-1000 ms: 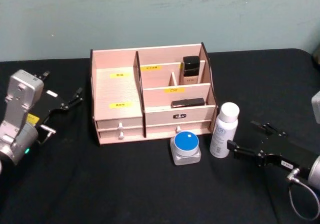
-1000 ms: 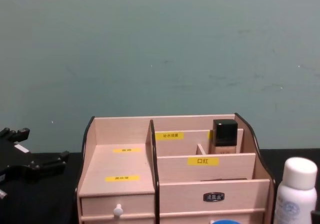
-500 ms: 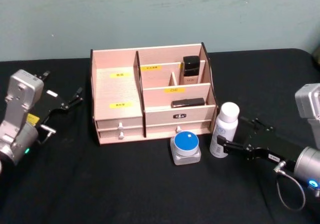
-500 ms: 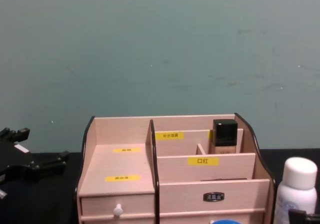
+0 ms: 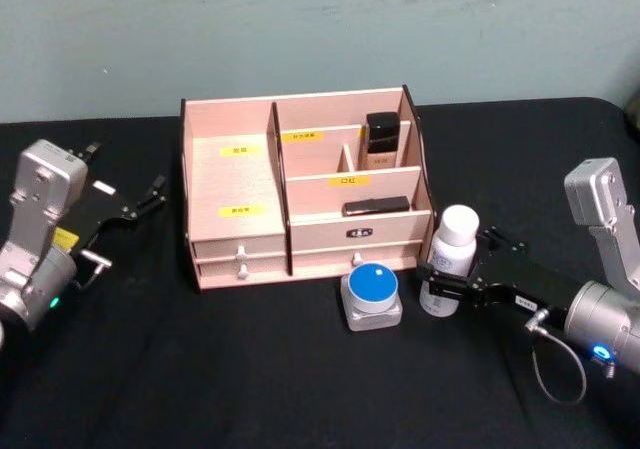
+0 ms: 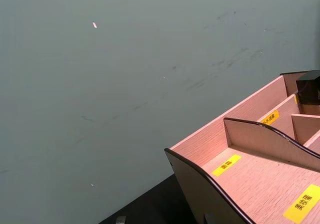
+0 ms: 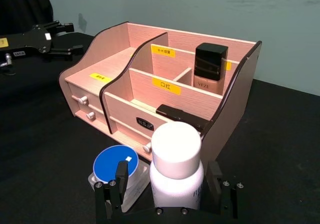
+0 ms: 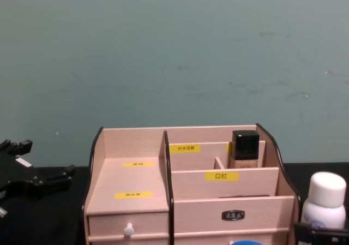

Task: Pick up the facial cleanser and watermelon frost from the table and place them into the tiered storage box.

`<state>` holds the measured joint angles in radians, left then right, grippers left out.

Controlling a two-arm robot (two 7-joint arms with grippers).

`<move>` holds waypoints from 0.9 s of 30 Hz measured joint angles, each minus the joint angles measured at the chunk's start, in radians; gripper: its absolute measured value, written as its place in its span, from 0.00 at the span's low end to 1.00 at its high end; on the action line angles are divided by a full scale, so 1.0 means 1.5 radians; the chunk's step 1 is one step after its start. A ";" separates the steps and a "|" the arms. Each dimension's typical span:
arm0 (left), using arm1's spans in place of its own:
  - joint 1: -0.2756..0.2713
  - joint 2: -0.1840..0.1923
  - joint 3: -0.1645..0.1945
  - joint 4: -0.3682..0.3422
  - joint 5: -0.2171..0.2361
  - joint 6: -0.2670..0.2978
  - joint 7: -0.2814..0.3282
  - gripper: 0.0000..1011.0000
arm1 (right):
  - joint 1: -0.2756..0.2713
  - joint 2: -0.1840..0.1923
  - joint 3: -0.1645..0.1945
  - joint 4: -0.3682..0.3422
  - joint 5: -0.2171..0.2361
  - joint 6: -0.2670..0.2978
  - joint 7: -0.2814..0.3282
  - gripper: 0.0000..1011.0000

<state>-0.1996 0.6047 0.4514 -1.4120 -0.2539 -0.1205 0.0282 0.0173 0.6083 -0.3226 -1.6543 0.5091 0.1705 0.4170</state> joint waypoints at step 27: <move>0.000 0.000 0.000 0.000 0.000 0.000 0.000 1.00 | 0.044 -0.025 -0.027 0.044 -0.023 -0.006 0.011 0.99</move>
<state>-0.1995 0.6047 0.4514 -1.4120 -0.2539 -0.1205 0.0283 0.0838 0.5707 -0.3631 -1.5882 0.4749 0.1614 0.4340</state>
